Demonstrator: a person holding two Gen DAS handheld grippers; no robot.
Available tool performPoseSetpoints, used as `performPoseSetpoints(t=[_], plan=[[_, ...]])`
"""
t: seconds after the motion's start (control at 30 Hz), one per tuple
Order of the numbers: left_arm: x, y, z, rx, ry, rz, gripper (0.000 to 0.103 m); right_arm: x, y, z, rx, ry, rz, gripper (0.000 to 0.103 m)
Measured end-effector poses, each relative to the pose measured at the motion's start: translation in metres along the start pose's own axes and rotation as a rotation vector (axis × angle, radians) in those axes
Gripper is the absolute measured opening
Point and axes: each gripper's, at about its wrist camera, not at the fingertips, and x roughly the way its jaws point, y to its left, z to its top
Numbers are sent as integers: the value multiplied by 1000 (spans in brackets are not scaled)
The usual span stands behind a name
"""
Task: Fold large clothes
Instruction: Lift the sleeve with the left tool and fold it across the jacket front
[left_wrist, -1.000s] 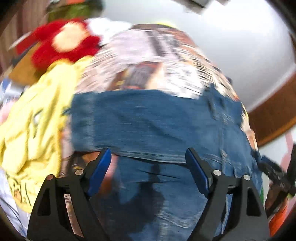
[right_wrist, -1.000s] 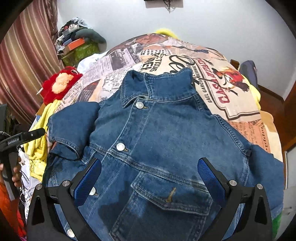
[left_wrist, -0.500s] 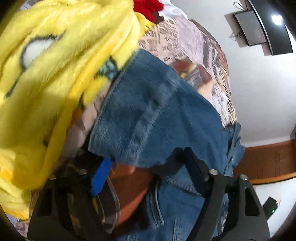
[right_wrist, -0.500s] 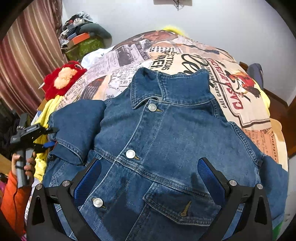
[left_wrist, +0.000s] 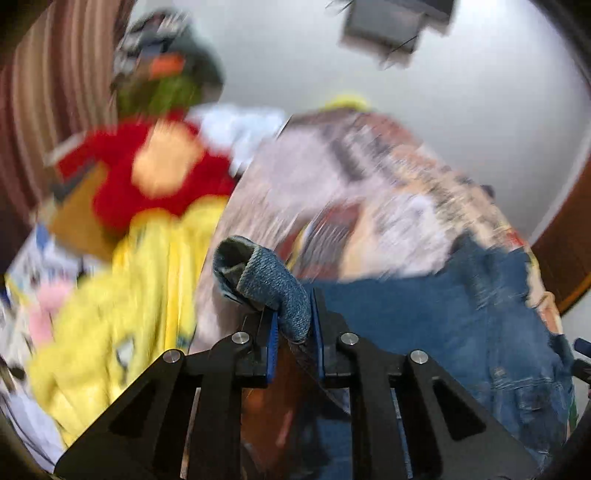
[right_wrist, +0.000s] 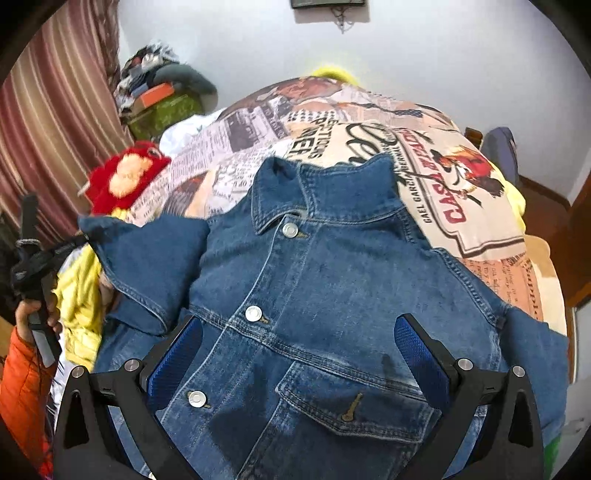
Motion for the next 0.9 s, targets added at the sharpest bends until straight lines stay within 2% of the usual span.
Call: performPoseSetpoints(t=[0.23,0.4,0.5,0.57,0.67,0.8,0.9], plan=[[-71,-85,50,127,-175,-136,15,-35,-24,-2,42,-70,-19,103],[-88,-168,56,234,-182,-285,14,-65,-52,-11,74,-121,-51,103],[-85,-217,46,308,-185,-309,14,-80,-72,-19,111,-125,-46,103],[-78,-244,33,351,-151,-346,14,-88,-85,-25,133,-125,-51,103],[-61,-279,8,392,-58,-417,14,-99,-105,-36,152,-117,-83,103],[-29,-312,-32,423,130,-504,14,-107,-126,-49,181,-104,-100,103],[-9,-331,-66,451,262,-530,14,-110,-140,-58,224,-101,-96,103]])
